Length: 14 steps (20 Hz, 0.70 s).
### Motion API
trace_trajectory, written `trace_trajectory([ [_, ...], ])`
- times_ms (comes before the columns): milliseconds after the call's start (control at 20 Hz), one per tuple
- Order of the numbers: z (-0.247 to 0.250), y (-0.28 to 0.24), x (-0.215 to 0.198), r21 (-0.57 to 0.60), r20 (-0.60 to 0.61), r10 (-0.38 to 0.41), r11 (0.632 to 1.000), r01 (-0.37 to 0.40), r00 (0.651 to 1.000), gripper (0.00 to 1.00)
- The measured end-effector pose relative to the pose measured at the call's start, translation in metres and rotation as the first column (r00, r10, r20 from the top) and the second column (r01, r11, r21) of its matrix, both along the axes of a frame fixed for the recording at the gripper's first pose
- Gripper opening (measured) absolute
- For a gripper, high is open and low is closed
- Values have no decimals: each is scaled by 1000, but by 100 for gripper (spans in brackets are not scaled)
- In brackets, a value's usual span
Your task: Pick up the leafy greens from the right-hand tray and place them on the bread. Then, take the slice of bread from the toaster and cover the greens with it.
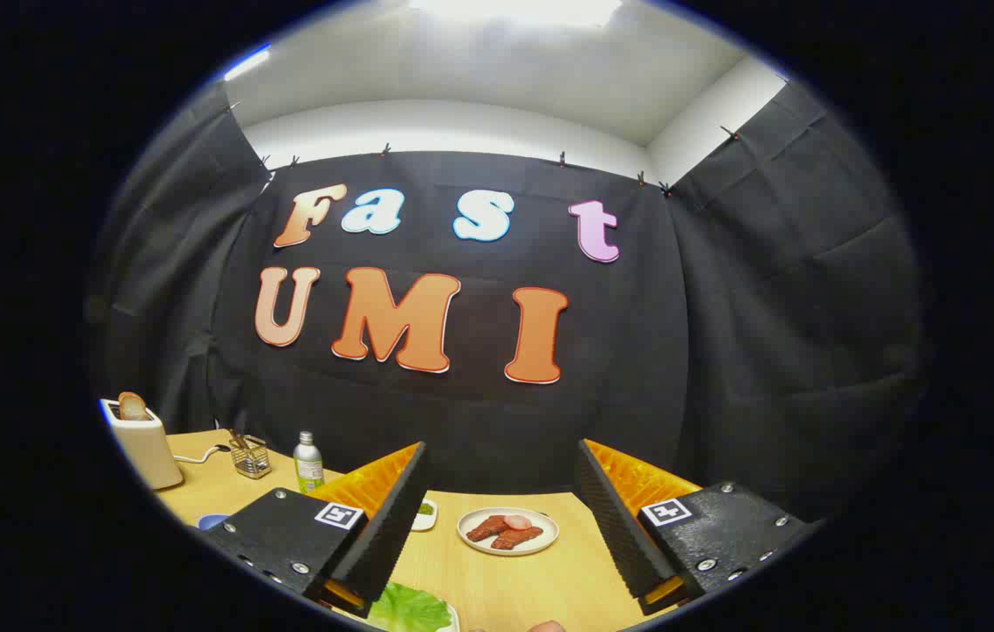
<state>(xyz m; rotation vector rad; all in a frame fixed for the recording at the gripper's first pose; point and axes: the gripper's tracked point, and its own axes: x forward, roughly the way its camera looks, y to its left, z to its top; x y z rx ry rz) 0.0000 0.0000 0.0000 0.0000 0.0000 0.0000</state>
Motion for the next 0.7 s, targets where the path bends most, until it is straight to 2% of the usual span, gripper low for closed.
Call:
trace_trajectory([
  [150, -2, 18, -6, 5, -7, 26, 1000, -26, 1000, 99],
  [700, 12, 29, -17, 24, 5, 46, 999, -46, 999, 99],
])
